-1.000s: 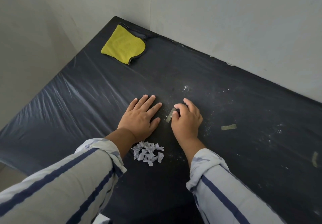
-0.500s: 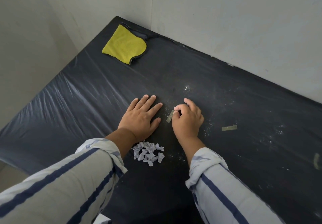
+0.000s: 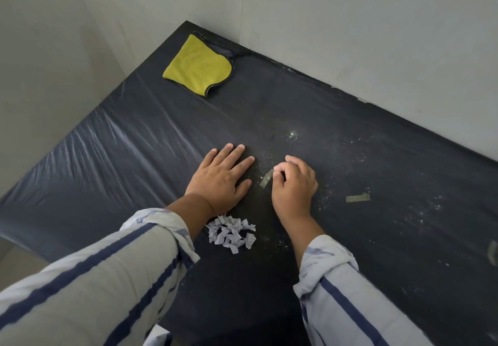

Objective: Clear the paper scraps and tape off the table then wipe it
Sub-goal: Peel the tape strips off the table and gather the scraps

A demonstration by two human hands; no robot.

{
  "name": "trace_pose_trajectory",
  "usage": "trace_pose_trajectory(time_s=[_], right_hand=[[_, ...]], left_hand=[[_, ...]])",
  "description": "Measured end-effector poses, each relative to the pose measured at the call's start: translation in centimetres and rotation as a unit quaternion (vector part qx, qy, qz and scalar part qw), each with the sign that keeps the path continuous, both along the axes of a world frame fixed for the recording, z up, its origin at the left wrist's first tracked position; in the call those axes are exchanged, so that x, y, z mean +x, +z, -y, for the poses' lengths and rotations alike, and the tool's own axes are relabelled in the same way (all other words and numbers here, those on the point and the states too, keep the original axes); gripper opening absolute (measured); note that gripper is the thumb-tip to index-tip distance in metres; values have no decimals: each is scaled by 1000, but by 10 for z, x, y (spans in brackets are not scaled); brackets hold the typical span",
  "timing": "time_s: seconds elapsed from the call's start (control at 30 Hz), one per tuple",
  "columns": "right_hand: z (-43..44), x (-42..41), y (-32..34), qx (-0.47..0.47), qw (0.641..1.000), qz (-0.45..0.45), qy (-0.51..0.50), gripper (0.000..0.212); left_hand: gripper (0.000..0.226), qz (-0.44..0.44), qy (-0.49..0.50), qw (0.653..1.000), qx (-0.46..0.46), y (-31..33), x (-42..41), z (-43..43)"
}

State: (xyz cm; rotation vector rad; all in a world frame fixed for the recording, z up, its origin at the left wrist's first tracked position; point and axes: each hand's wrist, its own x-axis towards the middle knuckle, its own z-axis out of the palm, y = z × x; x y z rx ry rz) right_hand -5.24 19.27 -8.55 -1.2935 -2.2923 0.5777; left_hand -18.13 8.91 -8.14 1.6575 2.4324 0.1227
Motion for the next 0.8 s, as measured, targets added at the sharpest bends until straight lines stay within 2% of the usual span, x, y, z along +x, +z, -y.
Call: trace_pose_trajectory(time_s=[0.23, 0.5, 0.57, 0.63, 0.8], right_hand=[[6, 11, 4, -22, 999, -40, -16, 10], [29, 28, 32, -102, 988, -114, -10, 9], [36, 32, 39, -157, 982, -106, 1, 10], [44, 34, 46, -210, 973, -100, 8, 13], [63, 37, 61, -313, 942, -118, 13, 19]], left_hand=[[57, -5, 1, 1000, 4, 0, 1, 1], [58, 9, 9, 1000, 11, -1, 1, 2], [55, 45, 16, 998, 28, 2, 1, 3], [46, 117, 37, 990, 69, 9, -1, 5], [23, 257, 69, 948, 176, 28, 4, 26]])
